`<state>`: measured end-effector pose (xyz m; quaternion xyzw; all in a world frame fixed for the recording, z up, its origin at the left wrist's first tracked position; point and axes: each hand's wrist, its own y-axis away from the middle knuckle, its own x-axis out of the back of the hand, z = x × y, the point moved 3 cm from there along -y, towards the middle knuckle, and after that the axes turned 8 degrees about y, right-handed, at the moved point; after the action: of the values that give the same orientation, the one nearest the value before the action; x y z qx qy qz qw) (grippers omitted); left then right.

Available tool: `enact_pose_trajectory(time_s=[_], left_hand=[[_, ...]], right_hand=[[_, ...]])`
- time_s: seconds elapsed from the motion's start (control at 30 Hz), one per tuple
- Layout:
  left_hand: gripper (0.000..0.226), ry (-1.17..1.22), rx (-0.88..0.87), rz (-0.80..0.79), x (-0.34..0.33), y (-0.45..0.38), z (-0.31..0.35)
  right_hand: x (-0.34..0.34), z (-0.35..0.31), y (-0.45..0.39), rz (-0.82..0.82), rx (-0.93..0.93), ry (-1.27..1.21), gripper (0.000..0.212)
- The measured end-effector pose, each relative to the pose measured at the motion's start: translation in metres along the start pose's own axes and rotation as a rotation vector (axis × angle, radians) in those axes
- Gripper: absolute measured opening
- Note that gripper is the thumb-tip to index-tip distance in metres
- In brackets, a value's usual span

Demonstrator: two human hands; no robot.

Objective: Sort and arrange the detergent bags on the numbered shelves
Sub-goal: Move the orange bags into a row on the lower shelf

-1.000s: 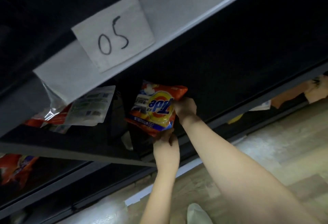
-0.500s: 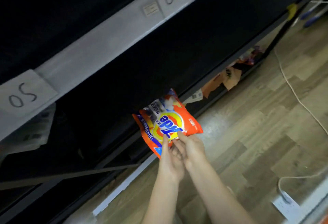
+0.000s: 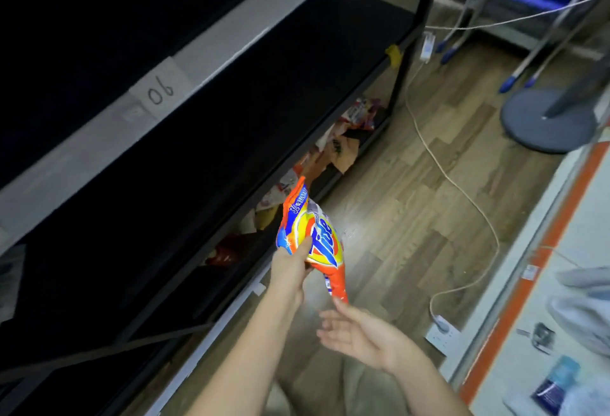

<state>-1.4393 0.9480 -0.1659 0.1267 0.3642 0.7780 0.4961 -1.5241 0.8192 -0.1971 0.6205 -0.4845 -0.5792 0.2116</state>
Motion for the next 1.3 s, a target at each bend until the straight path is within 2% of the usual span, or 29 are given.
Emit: enact_pose_trajectory(time_s=[0.1, 0.17, 0.23, 0.3, 0.37, 0.43, 0.53, 0.6, 0.73, 0.93, 1.0, 1.07, 1.13, 1.23, 1.3], left_hand=[[0.023, -0.156, -0.085, -0.174, -0.037, 0.032, 0.054], [0.027, -0.277, -0.123, -0.304, -0.061, 0.056, 0.093], [0.031, -0.352, -0.148, -0.440, -0.088, 0.091, 0.135], [0.034, -0.407, -0.195, -0.557, -0.113, 0.127, 0.179], [0.033, -0.470, -0.311, -0.627, -0.132, 0.166, 0.224], [0.034, -0.493, -0.460, -0.624, -0.147, 0.203, 0.269], [0.021, -0.445, -0.679, -0.595, -0.162, 0.254, 0.335], [0.012, -0.462, -0.900, -0.543, -0.169, 0.282, 0.379], [0.012, -0.442, -1.266, -0.411, -0.176, 0.324, 0.468], [0.008, -0.382, -1.519, -0.234, -0.166, 0.362, 0.603], [0.007, -0.358, -1.574, -0.174, -0.152, 0.369, 0.646], [0.006, -0.332, -1.588, -0.065, -0.131, 0.373, 0.689], [0.006, -0.360, -1.610, 0.148, -0.103, 0.373, 0.737], [0.017, -0.424, -1.574, 0.598, -0.057, 0.372, 0.808], [0.023, -0.482, -1.465, 0.940, -0.030, 0.364, 0.838]], right_hand=[[0.031, -0.034, 0.037, -0.005, 0.019, 0.134, 0.072], [0.042, -0.076, 0.052, 0.028, 0.141, 0.029, 0.088], [0.033, -0.127, 0.076, -0.046, 0.297, -0.066, 0.101], [0.008, -0.175, 0.109, -0.185, 0.448, -0.068, 0.095], [-0.023, -0.211, 0.152, -0.302, 0.575, 0.039, 0.084], [-0.045, -0.241, 0.192, -0.307, 0.689, 0.147, 0.074], [-0.089, -0.286, 0.252, -0.320, 0.852, 0.342, 0.098], [-0.124, -0.315, 0.289, -0.306, 0.988, 0.411, 0.106], [-0.198, -0.371, 0.356, -0.330, 1.277, 0.463, 0.078], [-0.322, -0.443, 0.405, -0.432, 1.536, 0.591, 0.072], [-0.370, -0.461, 0.413, -0.473, 1.563, 0.659, 0.057], [-0.425, -0.478, 0.418, -0.526, 1.550, 0.742, 0.026], [-0.484, -0.494, 0.422, -0.589, 1.505, 0.807, 0.010], [-0.573, -0.511, 0.426, -0.669, 1.368, 0.880, 0.010], [-0.625, -0.521, 0.423, -0.656, 1.363, 0.965, 0.006]])
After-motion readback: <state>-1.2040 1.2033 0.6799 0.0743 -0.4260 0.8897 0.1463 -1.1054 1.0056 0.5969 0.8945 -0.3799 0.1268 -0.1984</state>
